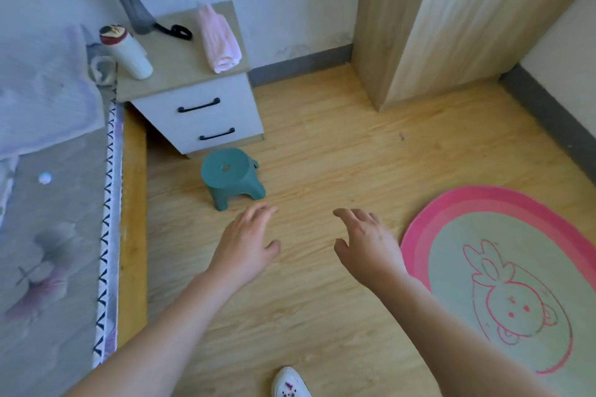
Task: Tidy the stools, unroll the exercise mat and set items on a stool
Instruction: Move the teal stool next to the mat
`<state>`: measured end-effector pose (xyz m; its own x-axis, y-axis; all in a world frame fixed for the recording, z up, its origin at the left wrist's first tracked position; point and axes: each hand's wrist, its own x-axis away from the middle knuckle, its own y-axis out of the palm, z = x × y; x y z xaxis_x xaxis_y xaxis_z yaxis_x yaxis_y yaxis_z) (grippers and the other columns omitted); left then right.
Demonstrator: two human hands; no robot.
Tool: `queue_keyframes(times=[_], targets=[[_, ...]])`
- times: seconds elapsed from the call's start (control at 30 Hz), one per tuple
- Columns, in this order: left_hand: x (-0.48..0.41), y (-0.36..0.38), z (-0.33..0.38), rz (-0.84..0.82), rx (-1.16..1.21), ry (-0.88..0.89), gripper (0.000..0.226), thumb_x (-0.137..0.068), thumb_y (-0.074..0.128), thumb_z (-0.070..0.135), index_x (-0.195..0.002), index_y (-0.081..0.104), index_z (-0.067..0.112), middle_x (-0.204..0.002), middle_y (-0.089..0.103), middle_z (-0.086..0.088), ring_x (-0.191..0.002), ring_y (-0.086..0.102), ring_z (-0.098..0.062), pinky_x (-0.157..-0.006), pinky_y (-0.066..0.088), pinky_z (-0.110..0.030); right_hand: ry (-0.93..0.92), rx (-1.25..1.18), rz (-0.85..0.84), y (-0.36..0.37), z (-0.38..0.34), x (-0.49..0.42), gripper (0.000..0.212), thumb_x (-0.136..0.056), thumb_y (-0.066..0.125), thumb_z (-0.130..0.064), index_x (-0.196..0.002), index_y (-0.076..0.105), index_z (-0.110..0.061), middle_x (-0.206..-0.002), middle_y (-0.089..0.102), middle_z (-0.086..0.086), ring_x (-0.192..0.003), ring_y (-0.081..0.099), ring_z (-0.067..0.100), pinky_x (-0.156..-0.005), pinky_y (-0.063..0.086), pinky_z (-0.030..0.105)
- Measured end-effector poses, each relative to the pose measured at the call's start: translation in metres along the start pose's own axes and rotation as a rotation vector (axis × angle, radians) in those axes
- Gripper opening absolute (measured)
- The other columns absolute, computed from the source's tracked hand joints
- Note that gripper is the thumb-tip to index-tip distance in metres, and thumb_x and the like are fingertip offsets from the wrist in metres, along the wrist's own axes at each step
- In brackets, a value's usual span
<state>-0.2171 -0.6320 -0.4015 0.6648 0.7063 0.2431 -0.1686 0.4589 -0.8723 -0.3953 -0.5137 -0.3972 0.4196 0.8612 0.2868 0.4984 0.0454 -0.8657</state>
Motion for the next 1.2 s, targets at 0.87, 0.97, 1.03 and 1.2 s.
queue_keyframes(times=[0.87, 0.97, 1.03, 1.2], targets=[[-0.283, 0.009, -0.312, 0.063, 0.619, -0.759, 0.065, -0.084, 0.062, 0.049, -0.141, 0.038, 0.027, -0.142, 0.044, 0.001, -0.104, 0.049, -0.006, -0.07, 0.038, -0.017, 0.134, -0.132, -0.449, 0.17, -0.142, -0.433, 0.053, -0.092, 0.053, -0.032, -0.142, 0.037, -0.025, -0.126, 0.058, 0.009, -0.114, 0.053, 0.028, -0.082, 0.04, 0.032], [-0.309, 0.037, -0.349, 0.033, 0.678, -0.822, 0.068, -0.083, 0.063, 0.049, -0.141, 0.037, 0.027, -0.146, 0.039, -0.001, -0.119, 0.048, -0.013, -0.088, 0.044, -0.027, 0.199, -0.184, -0.469, 0.211, -0.146, -0.468, 0.053, -0.091, 0.053, -0.031, -0.142, 0.038, -0.025, -0.123, 0.06, 0.007, -0.103, 0.055, 0.025, -0.077, 0.041, 0.031], [-0.324, 0.05, -0.368, 0.011, 0.692, -0.844, 0.071, -0.082, 0.064, 0.049, -0.143, 0.035, 0.026, -0.148, 0.037, -0.002, -0.132, 0.04, -0.018, -0.101, 0.038, -0.034, 0.22, -0.209, -0.47, 0.233, -0.146, -0.484, 0.053, -0.091, 0.053, -0.031, -0.141, 0.038, -0.025, -0.123, 0.06, 0.007, -0.104, 0.057, 0.026, -0.076, 0.043, 0.032], [-0.358, 0.085, -0.417, 0.073, 0.722, -0.865, 0.067, -0.082, 0.068, 0.041, -0.139, 0.038, 0.022, -0.132, 0.046, 0.003, -0.128, 0.041, -0.018, -0.09, 0.035, -0.026, 0.273, -0.201, -0.493, 0.292, -0.142, -0.517, 0.054, -0.09, 0.054, -0.028, -0.142, 0.037, -0.025, -0.121, 0.059, 0.009, -0.097, 0.054, 0.026, -0.072, 0.042, 0.029]])
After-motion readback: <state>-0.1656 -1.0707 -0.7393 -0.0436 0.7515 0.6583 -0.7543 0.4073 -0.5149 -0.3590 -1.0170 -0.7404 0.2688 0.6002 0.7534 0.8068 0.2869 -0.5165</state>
